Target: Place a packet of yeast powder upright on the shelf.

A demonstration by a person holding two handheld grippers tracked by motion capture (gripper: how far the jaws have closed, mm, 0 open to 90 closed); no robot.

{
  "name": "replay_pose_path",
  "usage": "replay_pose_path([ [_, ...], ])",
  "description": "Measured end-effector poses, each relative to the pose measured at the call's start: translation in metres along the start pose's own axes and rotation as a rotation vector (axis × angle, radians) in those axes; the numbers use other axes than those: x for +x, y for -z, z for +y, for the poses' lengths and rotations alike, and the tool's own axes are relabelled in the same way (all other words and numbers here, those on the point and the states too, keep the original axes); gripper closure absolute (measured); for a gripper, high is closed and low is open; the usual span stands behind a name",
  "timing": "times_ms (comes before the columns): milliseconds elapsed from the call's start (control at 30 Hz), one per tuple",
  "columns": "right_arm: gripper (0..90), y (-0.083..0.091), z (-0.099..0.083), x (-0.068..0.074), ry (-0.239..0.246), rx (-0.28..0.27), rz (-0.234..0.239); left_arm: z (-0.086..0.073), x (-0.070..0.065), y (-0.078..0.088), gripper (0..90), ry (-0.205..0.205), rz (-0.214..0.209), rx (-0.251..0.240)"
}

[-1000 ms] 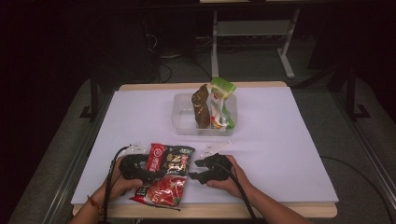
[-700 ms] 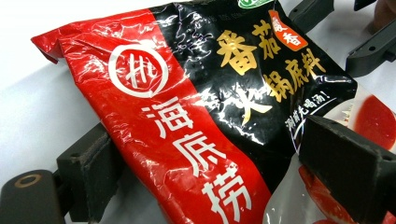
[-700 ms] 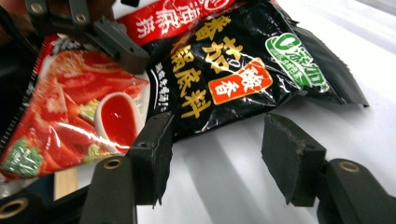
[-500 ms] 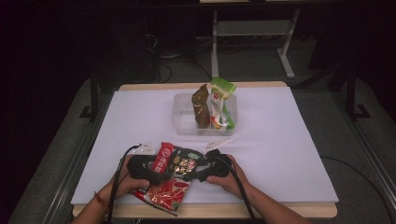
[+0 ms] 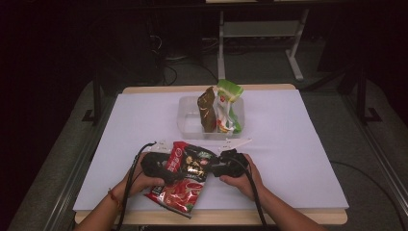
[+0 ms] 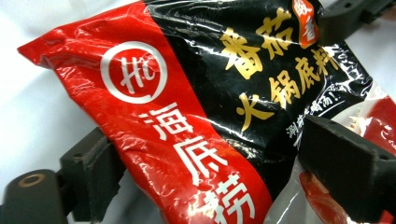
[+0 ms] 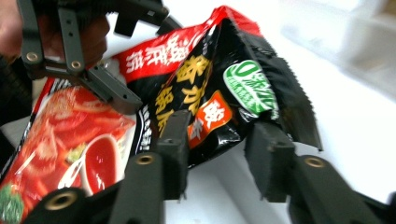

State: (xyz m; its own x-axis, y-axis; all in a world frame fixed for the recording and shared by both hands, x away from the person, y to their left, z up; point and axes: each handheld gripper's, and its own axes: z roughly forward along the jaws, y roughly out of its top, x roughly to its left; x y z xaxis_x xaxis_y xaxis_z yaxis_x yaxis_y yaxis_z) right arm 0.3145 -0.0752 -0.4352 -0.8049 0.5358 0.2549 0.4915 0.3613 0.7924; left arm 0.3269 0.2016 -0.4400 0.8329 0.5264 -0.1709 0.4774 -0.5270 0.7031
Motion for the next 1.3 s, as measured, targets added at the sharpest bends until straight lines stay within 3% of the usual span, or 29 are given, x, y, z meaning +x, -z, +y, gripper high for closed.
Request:
replay_pose_path([
  [100,66.9,0.006,-0.001,-0.005,0.004,-0.024,-0.014,0.003,0.0,-0.003,13.6,-0.004,-0.005,-0.015],
  [267,68.2,0.01,0.0,-0.001,0.053,-0.042,-0.029,0.001,0.006,-0.005,13.2,0.036,-0.032,-0.055],
  [333,68.0,0.01,0.0,0.001,0.082,-0.043,-0.042,-0.001,0.011,-0.006,11.9,0.059,-0.064,-0.052],
  [400,67.9,0.011,0.0,0.003,0.101,-0.052,-0.05,-0.002,0.015,-0.009,12.0,0.104,-0.141,-0.038],
  [533,68.0,0.014,0.002,0.006,0.14,-0.075,-0.046,0.001,0.012,-0.008,9.6,0.068,-0.145,-0.018],
  [667,68.0,0.018,0.004,0.01,0.176,-0.107,-0.037,0.003,0.012,-0.006,9.9,0.069,-0.176,-0.016],
  [800,68.4,0.021,0.006,0.014,0.211,-0.124,-0.042,0.008,0.009,-0.002,9.3,0.031,-0.17,-0.011],
  [967,71.0,0.027,0.009,0.018,0.238,-0.157,-0.064,0.011,0.011,0.016,26.9,0.008,-0.149,-0.061],
  [1033,72.8,0.03,0.01,0.017,0.227,-0.173,-0.078,0.012,0.011,0.023,36.9,-0.001,-0.132,-0.096],
  [1133,74.3,0.033,0.013,0.015,0.212,-0.185,-0.102,0.013,0.013,0.032,53.0,-0.003,-0.144,-0.148],
  [1300,75.1,0.034,0.014,0.013,0.192,-0.198,-0.115,0.013,0.01,0.032,57.6,-0.008,-0.123,-0.16],
])
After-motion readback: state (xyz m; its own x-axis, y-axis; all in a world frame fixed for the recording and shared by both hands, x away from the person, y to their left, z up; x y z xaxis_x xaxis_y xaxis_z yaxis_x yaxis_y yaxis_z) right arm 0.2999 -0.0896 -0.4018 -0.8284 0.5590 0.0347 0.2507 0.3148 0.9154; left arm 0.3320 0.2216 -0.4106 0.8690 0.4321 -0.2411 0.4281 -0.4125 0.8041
